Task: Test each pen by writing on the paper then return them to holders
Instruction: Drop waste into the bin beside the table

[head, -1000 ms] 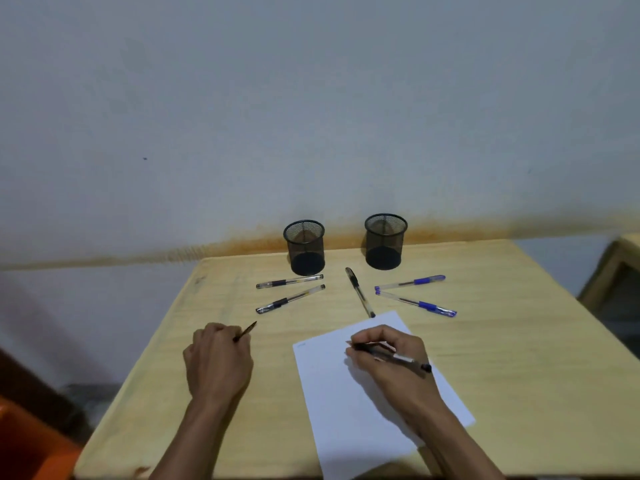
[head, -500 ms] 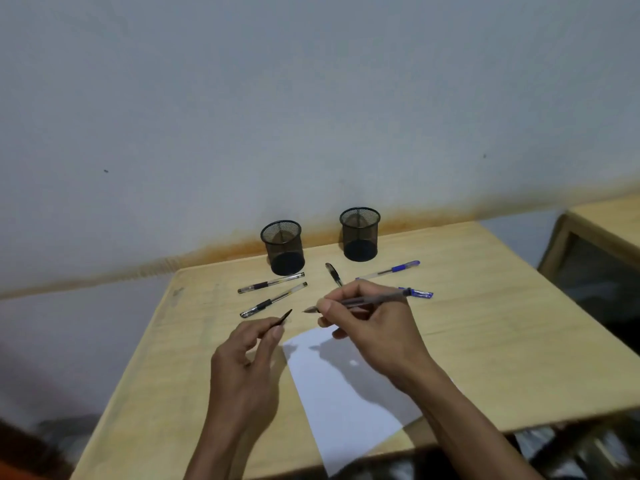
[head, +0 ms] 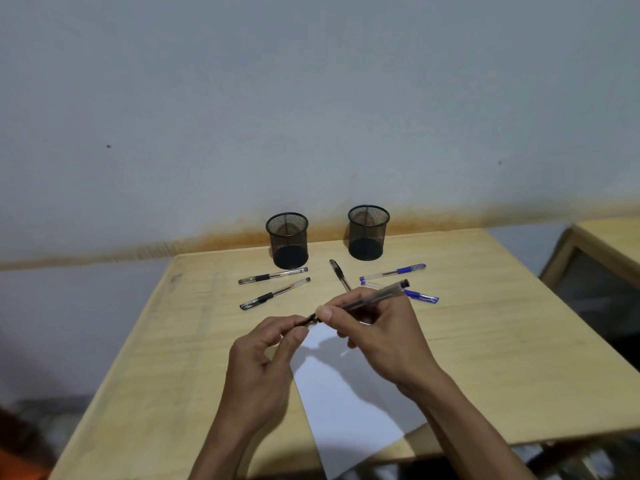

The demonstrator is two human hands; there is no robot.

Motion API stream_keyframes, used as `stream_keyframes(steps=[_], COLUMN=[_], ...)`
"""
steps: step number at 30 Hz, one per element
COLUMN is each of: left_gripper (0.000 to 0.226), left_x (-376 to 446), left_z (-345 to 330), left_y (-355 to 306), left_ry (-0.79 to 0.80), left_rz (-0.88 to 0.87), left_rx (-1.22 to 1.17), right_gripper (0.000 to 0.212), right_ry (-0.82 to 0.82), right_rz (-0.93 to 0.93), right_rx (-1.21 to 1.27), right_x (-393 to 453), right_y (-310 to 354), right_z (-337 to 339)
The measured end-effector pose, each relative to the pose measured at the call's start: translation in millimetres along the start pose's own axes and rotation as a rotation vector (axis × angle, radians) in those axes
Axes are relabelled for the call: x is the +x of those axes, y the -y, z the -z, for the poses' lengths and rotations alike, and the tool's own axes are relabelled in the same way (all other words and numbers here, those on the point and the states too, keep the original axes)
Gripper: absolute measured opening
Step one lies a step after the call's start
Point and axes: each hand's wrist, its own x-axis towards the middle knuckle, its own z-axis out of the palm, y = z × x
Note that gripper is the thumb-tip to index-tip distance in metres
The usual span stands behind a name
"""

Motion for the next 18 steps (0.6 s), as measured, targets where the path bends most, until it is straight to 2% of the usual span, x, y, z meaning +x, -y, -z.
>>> stream_keyframes(steps=[3, 7, 14, 16, 18], left_gripper=[0.02, 0.012, 0.012, 0.011, 0.011], left_x=[1.3, 5.2, 10.0, 16.1, 21.7], left_z=[-0.5, -0.5, -5.4, -5.9, -4.9], left_y=[-2.3, -4.3, -11.5, -16.4, -21.8], left_ry=[-0.004, -0.024, 0.011, 0.019, 0.021], left_rz=[-0.033, -0.086, -0.216, -0.262, -0.318], left_rx=[0.064, 0.117, 0.198, 0.222, 0.252], right_gripper=[0.01, 0.008, 0.008, 0.012, 0.019], right_ry=[-0.013, -0.053, -0.055, -0.095, -0.192], right_rz=[-0.01, 0.003, -0.049, -0.095, -0.03], right_rx=[0.034, 0.011, 0.056, -0.009, -0.213], right_x=[1.4, 1.6, -6.3, -13.2, -23.7], right_y=[-2.9, -5.4, 6.5, 11.3, 11.0], right_z=[-4.8, -6.3, 5.7, 14.8, 24.9])
